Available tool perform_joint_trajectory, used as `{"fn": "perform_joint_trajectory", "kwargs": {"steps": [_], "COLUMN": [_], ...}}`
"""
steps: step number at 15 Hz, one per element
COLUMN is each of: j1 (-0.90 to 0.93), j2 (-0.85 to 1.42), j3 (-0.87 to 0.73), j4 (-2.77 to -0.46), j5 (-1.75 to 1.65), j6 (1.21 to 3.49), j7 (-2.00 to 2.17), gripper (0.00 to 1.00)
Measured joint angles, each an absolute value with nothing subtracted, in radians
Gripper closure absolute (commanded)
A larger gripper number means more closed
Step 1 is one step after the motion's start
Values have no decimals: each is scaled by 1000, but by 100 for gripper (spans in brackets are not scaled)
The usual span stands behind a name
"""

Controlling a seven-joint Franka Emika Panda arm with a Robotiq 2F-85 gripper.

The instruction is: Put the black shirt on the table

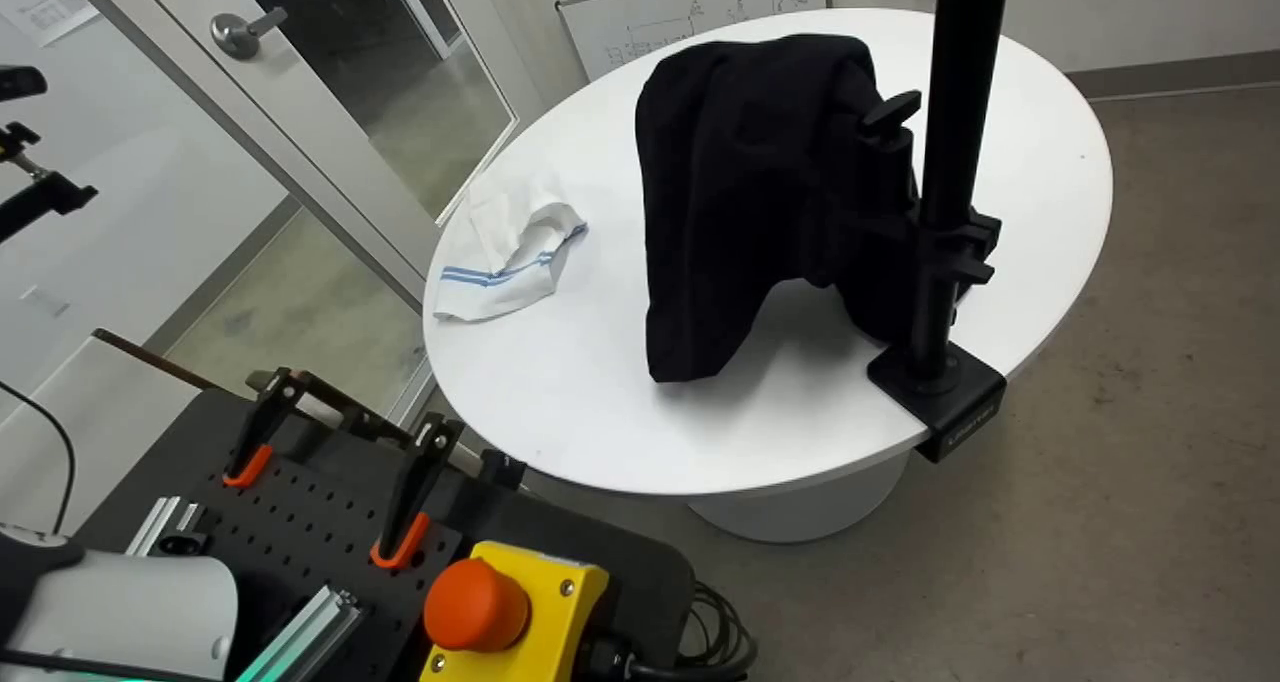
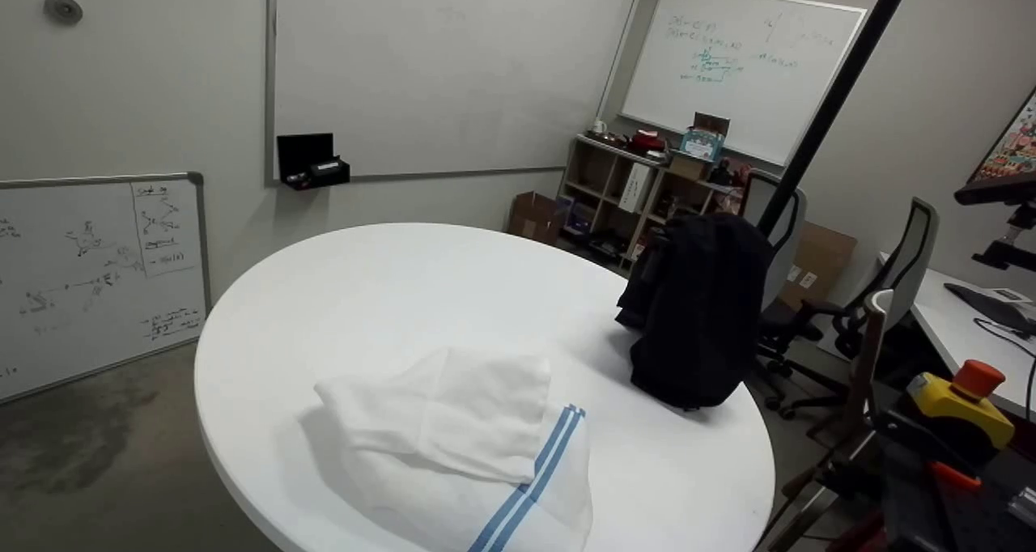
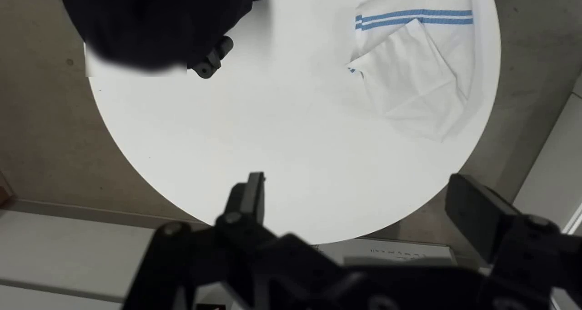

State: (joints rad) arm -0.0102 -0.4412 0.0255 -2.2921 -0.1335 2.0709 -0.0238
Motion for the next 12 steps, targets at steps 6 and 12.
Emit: {"fn": "perform_joint_trajectory", "kwargs": {"steps": [6, 12], "j1": [-10, -33], "j2": [-441, -424], "j3": [26, -3], "j4": [-2292, -2274], "j5": [-134, -134], "j6": [2071, 2071], "j7": [-24, -22], "gripper": [0, 0]}}
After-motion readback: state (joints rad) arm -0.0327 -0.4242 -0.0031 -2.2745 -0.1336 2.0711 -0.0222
